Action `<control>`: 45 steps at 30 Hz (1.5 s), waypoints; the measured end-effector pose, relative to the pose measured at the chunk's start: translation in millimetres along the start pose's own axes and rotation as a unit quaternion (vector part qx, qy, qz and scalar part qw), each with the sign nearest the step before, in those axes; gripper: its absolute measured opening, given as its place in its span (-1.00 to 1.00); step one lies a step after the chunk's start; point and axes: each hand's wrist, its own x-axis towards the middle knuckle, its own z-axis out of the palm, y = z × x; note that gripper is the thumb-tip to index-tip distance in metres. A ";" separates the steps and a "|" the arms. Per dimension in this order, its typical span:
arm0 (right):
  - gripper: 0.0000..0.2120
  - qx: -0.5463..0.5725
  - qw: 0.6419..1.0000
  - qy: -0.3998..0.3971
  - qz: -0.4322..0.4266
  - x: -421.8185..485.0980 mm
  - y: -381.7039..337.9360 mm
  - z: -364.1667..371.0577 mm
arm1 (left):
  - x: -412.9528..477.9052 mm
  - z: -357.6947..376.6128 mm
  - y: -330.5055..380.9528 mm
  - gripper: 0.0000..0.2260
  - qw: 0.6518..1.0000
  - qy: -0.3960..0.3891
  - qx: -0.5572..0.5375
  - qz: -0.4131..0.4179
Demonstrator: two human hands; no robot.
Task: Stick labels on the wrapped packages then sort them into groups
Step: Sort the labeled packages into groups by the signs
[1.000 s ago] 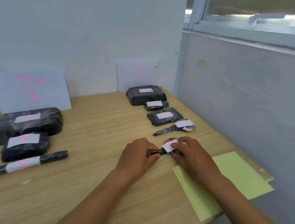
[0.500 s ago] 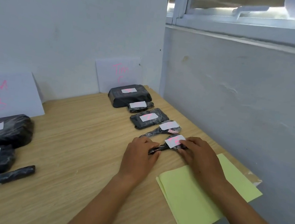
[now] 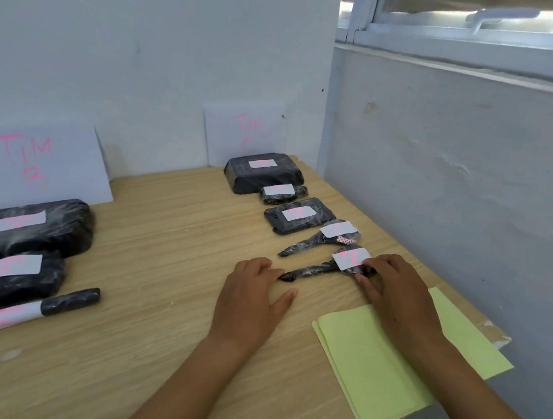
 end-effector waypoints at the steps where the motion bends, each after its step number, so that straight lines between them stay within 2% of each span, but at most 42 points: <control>1: -0.78 -0.006 1.000 -0.005 -0.002 -0.7 -0.3 -0.8 | -1.5 -1.4 0.0 -0.58 1.000 0.002 0.001 -0.004; 5: -0.73 -0.052 0.998 -0.025 -0.002 1.3 -5.8 -6.8 | -8.9 -8.9 -3.5 -0.52 1.000 -0.005 0.004 -0.022; 8: -0.78 -0.099 0.995 -0.012 -0.015 4.5 -17.8 -11.3 | -15.3 -18.2 -12.0 -0.46 0.998 -0.033 0.028 -0.036; 11: -0.81 -0.077 0.996 0.006 -0.055 3.6 -43.2 -13.9 | -22.6 -37.2 -24.5 -0.45 0.996 -0.064 0.046 -0.037; 14: -0.76 -0.045 0.994 -0.011 -0.097 -3.1 -83.2 -11.7 | -33.8 -64.6 -37.3 -0.49 0.995 -0.089 0.015 -0.043; 21: -0.64 0.035 0.977 -0.072 -0.197 -37.6 -195.8 7.1 | -71.8 -127.2 -71.1 -0.52 0.997 -0.045 0.010 -0.064; 26: -0.63 0.062 0.961 -0.105 -0.250 -64.7 -250.9 16.3 | -113.4 -167.5 -93.9 -0.53 0.997 -0.007 -0.001 -0.078; 30: -0.65 0.079 0.948 -0.134 -0.278 -88.2 -281.4 21.0 | -151.5 -200.2 -112.5 -0.62 0.996 0.009 0.011 -0.087; 35: -0.64 0.103 0.924 -0.168 -0.326 -120.2 -309.2 31.4 | -201.1 -232.9 -135.5 -0.73 0.992 0.039 0.012 -0.121; 38: -0.64 0.125 0.901 -0.207 -0.361 -135.3 -321.0 38.8 | -226.7 -244.5 -138.6 -0.78 0.984 0.049 -0.052 -0.162; 42: -0.60 0.160 0.849 -0.301 -0.403 -155.6 -330.6 46.6 | -260.1 -260.1 -138.2 -0.77 0.978 0.017 -0.109 -0.175; 45: -0.70 0.177 0.833 -0.308 -0.423 -166.2 -335.4 52.7 | -280.5 -267.0 -141.6 -0.74 0.982 -0.016 -0.094 -0.166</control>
